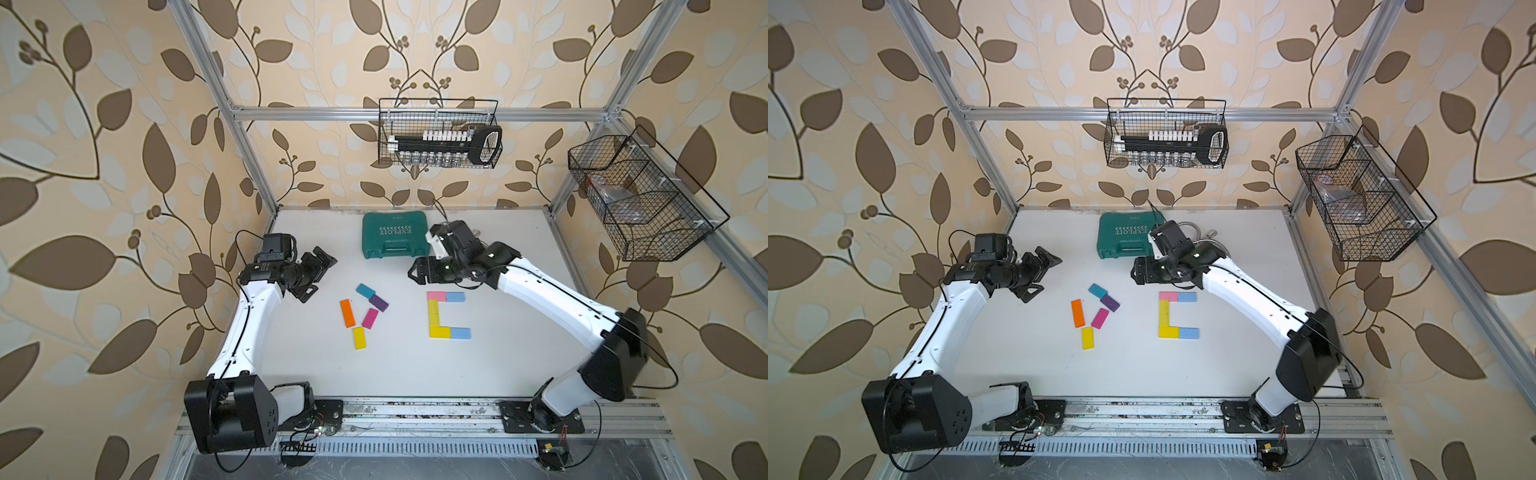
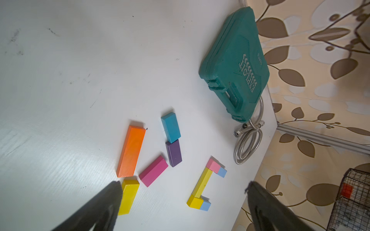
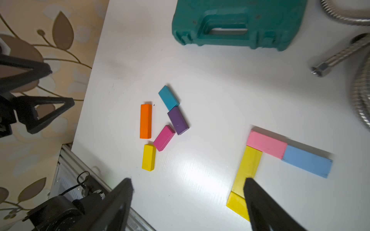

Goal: Assemble the letter c with building blocks
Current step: Pick up the building block from the center of the board.

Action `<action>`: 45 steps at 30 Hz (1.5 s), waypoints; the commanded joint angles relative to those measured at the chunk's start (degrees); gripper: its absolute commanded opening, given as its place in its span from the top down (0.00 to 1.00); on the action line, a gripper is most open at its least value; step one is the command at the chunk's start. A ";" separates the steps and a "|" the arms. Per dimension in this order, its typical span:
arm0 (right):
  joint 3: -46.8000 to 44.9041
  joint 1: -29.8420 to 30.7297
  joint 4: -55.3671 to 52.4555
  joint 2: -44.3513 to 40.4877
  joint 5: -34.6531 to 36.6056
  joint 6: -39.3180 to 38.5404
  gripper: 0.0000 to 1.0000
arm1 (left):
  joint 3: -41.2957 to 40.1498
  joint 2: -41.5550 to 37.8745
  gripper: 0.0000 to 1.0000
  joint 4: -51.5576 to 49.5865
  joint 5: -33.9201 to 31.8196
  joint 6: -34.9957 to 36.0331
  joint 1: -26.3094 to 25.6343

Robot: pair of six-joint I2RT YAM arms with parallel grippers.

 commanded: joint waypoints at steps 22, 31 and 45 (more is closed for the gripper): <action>31.34 12.00 -15.69 37.82 6.29 -17.27 0.32 | 3.16 5.84 0.01 -0.33 -1.57 2.16 3.60; 33.47 11.12 -15.58 41.10 7.56 -17.18 0.33 | 2.17 5.00 0.01 -0.61 -0.04 2.17 3.90; 37.62 9.35 -16.32 46.50 6.61 -16.48 0.42 | 0.54 4.21 0.01 0.66 0.89 1.27 3.83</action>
